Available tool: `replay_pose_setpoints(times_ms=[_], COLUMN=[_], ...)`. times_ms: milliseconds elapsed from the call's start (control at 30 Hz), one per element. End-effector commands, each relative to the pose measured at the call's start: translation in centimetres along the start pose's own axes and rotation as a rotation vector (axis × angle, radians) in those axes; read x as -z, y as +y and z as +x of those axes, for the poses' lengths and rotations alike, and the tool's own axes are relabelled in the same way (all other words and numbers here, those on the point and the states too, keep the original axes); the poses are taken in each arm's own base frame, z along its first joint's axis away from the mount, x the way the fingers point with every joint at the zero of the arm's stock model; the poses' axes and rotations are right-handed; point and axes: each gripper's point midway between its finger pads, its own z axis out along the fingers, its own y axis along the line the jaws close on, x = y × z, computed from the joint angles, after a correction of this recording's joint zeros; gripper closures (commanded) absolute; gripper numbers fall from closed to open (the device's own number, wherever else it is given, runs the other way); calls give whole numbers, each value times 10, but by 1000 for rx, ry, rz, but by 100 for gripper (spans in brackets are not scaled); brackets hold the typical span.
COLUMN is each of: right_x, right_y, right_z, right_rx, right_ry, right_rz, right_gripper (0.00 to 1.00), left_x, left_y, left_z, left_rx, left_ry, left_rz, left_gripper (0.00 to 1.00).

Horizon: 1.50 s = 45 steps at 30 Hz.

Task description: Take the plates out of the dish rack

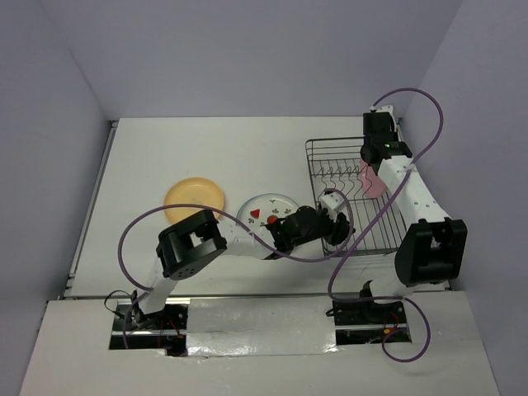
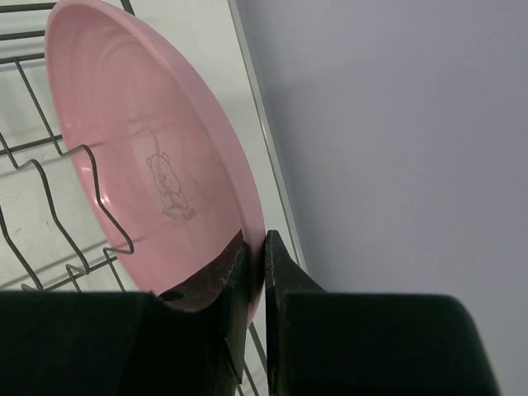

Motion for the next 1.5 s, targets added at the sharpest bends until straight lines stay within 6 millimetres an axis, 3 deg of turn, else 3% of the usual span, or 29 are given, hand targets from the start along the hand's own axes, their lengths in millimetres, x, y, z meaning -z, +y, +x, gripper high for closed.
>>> replay_pose_setpoints(times_ms=[0, 367, 500, 533, 667, 800, 1000, 1467], right_x=[13, 18, 2, -6, -16, -11, -14, -1], right_y=[-30, -38, -25, -21, -18, -23, -21, -34], right_z=[-49, -80, -66, -54, -47, -59, -58, -72], right_rx=[-175, -197, -164, -129, -112, -76, -32, -9], right_ry=[-126, -166, -123, -93, -54, -74, -68, -96], right_rz=[64, 44, 47, 74, 108, 169, 231, 333], right_gripper=[100, 100, 100, 100, 100, 100, 100, 100], left_x=[-5, -14, -19, -20, -20, -20, -25, -32], left_y=[12, 22, 17, 17, 15, 15, 9, 9], left_z=[26, 40, 38, 39, 34, 28, 22, 25], left_rx=[5, 22, 33, 33, 27, 19, 26, 37], left_ry=[57, 73, 70, 73, 69, 61, 54, 55], left_rz=[-16, -30, -5, -4, -1, -9, 14, 14], left_gripper=[56, 56, 57, 57, 57, 57, 58, 58])
